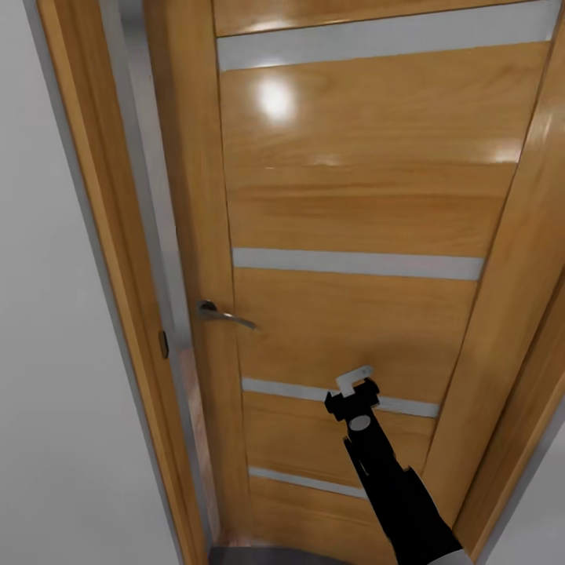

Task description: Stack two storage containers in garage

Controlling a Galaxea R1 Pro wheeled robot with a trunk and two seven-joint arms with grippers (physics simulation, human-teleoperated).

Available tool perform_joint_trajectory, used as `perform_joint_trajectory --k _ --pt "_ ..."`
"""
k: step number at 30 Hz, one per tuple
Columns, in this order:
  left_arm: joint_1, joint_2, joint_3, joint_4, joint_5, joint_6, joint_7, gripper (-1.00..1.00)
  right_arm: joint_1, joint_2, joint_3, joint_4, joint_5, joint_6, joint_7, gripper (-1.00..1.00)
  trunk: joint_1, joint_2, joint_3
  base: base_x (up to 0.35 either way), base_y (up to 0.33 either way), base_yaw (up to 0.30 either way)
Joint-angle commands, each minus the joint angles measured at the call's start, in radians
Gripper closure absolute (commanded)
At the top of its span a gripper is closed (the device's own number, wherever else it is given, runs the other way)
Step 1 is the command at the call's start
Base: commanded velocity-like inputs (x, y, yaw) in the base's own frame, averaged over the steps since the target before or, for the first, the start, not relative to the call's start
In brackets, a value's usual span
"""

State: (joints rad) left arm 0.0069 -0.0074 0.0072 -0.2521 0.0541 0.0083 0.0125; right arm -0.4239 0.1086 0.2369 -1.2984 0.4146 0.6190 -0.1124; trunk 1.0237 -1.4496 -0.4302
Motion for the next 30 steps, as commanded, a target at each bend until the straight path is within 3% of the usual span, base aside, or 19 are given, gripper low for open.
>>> perform_joint_trajectory --k 1,9,24,30 --pt "0.001 0.000 0.000 -0.003 0.006 0.001 0.001 -1.00 -0.012 -0.001 -0.005 0.017 0.003 0.007 -0.007 -1.00 0.001 0.000 -0.001 0.000 0.000 0.000" --pt "0.001 0.000 0.000 -0.003 0.006 0.001 0.001 -1.00 -0.076 0.001 -0.036 0.106 0.004 0.007 -0.012 -1.00 0.001 0.000 -0.001 0.000 0.000 0.000" --pt "0.001 -0.004 0.001 -0.003 0.005 -0.008 0.000 -1.00 -0.088 0.001 -0.039 0.126 0.004 0.007 -0.029 -1.00 0.001 0.000 -0.001 0.000 0.000 0.000" --pt "0.001 -0.009 0.001 -0.010 0.005 -0.010 -0.004 -1.00 -0.133 0.002 -0.039 0.189 0.004 0.007 -0.034 -1.00 0.001 0.000 -0.001 0.000 0.000 0.000"
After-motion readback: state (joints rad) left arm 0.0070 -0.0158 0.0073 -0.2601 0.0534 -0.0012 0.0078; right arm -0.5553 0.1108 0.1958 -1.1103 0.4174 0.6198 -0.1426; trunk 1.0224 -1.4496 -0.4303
